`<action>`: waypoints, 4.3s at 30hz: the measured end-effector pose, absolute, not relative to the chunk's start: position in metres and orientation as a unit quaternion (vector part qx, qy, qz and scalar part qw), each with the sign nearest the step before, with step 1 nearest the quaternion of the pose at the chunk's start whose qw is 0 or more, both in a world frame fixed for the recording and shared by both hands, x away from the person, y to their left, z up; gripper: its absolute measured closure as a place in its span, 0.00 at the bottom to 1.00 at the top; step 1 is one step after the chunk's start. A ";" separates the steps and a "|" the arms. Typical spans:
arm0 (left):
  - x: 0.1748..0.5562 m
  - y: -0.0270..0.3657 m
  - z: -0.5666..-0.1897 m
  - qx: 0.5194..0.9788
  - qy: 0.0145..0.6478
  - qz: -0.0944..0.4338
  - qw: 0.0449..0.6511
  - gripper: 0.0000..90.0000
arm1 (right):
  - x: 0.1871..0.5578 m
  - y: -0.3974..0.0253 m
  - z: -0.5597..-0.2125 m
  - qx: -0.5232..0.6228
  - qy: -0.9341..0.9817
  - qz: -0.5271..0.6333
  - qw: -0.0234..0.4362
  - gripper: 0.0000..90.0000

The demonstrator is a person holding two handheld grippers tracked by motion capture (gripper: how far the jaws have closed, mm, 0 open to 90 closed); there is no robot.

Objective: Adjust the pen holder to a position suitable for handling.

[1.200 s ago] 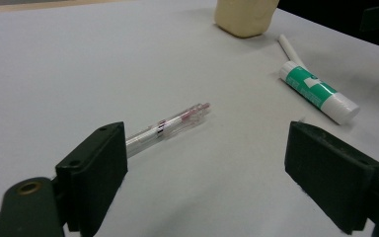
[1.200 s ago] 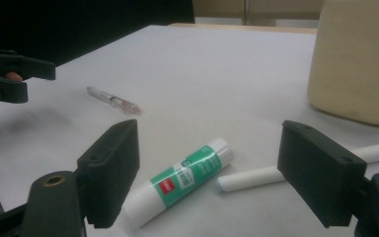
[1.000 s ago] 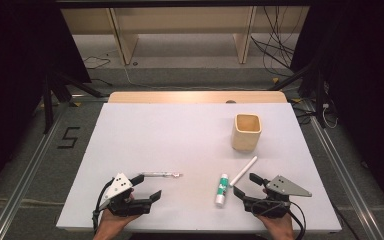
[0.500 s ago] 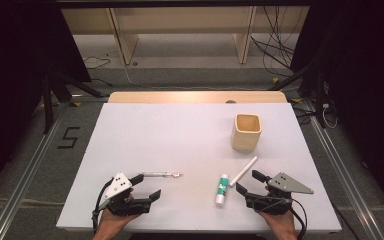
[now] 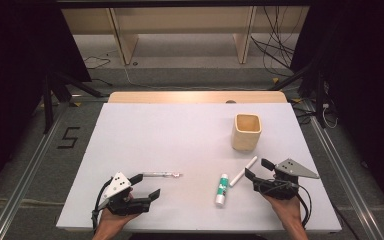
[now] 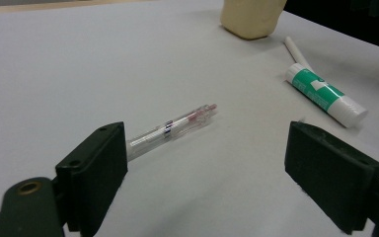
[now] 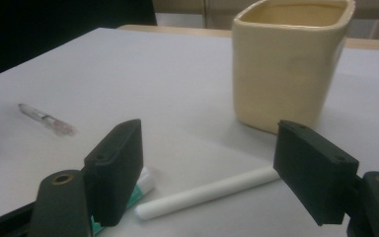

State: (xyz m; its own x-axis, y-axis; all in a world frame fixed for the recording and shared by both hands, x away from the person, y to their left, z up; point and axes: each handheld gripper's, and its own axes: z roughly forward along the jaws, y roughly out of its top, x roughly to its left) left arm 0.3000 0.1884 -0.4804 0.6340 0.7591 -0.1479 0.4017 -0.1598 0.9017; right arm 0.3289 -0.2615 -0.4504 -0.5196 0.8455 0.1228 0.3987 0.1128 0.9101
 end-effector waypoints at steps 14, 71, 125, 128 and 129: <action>0.300 0.190 -0.480 0.739 0.393 0.176 0.518 0.18 | 0.360 -0.284 -0.447 0.479 0.693 0.485 0.237 0.41; 0.301 0.189 -0.481 0.738 0.394 0.176 0.518 0.18 | 0.477 -0.291 -0.466 0.537 0.707 0.409 0.209 1.00; 0.301 0.190 -0.480 0.738 0.393 0.177 0.519 0.18 | 0.496 -0.172 -0.463 0.477 0.755 0.407 0.190 1.00; 0.301 0.190 -0.480 0.739 0.393 0.178 0.518 0.18 | 0.496 -0.166 -0.463 0.474 0.757 0.408 0.188 1.00; 0.301 0.190 -0.480 0.738 0.393 0.177 0.518 0.18 | 0.497 -0.164 -0.463 0.473 0.758 0.409 0.187 1.00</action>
